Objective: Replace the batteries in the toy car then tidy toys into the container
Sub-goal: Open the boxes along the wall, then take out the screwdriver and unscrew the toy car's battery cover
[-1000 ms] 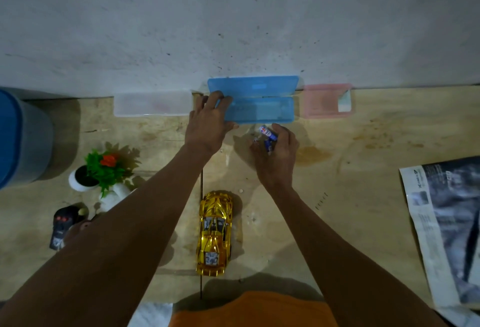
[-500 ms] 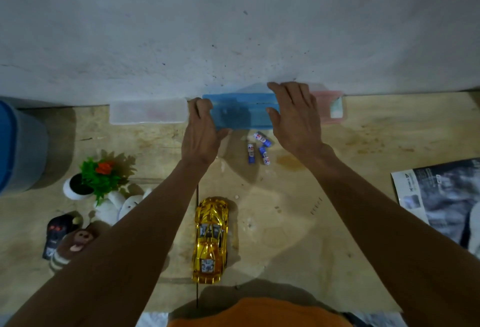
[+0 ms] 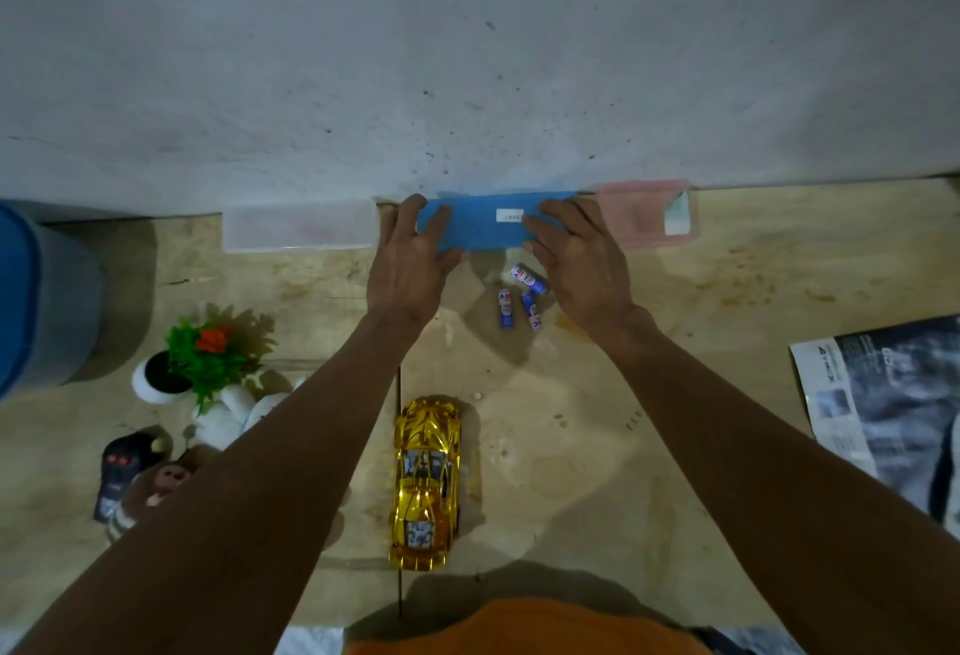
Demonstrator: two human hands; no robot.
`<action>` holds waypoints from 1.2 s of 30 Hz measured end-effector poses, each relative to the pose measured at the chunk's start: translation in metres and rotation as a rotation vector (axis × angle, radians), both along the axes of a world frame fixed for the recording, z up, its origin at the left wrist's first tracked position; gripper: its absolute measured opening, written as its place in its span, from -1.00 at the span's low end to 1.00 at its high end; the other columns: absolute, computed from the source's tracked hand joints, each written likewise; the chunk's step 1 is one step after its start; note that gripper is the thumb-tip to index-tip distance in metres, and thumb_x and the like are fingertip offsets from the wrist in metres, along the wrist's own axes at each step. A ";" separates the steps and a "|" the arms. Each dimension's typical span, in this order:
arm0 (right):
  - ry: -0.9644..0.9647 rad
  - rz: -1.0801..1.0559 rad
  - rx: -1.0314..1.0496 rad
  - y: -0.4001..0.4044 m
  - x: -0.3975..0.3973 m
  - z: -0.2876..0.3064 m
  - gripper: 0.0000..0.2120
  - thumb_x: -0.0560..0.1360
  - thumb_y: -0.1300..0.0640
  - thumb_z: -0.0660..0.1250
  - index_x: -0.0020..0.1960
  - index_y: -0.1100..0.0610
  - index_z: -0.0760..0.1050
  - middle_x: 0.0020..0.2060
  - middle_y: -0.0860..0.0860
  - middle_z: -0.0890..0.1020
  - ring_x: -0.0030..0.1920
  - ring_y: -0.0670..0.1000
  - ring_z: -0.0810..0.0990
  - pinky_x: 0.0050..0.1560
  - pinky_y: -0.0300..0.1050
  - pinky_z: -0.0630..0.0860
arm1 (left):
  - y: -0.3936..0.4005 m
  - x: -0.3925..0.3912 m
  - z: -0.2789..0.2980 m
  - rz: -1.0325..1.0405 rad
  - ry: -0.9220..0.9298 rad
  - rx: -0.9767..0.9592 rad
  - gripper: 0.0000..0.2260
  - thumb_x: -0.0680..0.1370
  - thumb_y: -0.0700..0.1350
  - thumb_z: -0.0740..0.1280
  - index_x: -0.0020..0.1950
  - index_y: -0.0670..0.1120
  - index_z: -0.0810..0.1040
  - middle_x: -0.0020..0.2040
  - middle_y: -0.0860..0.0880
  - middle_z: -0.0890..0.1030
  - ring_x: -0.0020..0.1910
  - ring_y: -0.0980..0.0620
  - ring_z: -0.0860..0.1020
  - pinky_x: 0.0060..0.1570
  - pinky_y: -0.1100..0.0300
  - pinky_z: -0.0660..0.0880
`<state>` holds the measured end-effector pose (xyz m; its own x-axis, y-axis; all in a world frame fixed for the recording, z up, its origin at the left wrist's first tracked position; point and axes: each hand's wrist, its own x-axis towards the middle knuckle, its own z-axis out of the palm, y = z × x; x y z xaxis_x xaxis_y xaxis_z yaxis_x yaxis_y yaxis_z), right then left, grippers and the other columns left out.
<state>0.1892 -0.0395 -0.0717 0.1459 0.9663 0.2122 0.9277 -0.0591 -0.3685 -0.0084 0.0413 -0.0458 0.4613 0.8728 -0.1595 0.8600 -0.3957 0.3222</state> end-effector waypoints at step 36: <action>0.513 -0.241 -0.225 0.036 -0.172 0.048 -0.83 0.53 0.19 0.33 0.09 0.20 0.61 -0.02 0.18 0.63 0.01 0.21 0.61 0.01 0.06 0.57 | 0.023 -0.140 0.029 0.174 0.052 0.071 -0.55 0.57 -0.09 0.38 0.46 -0.10 0.44 0.37 -0.17 0.50 0.34 -0.25 0.42 0.22 -0.19 0.46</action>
<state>0.0170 -0.0037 -0.0234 0.3954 0.9064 -0.1484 0.5862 -0.3734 -0.7190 -0.1481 0.0640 -0.0170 0.2951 0.9485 -0.1147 0.9322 -0.2596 0.2521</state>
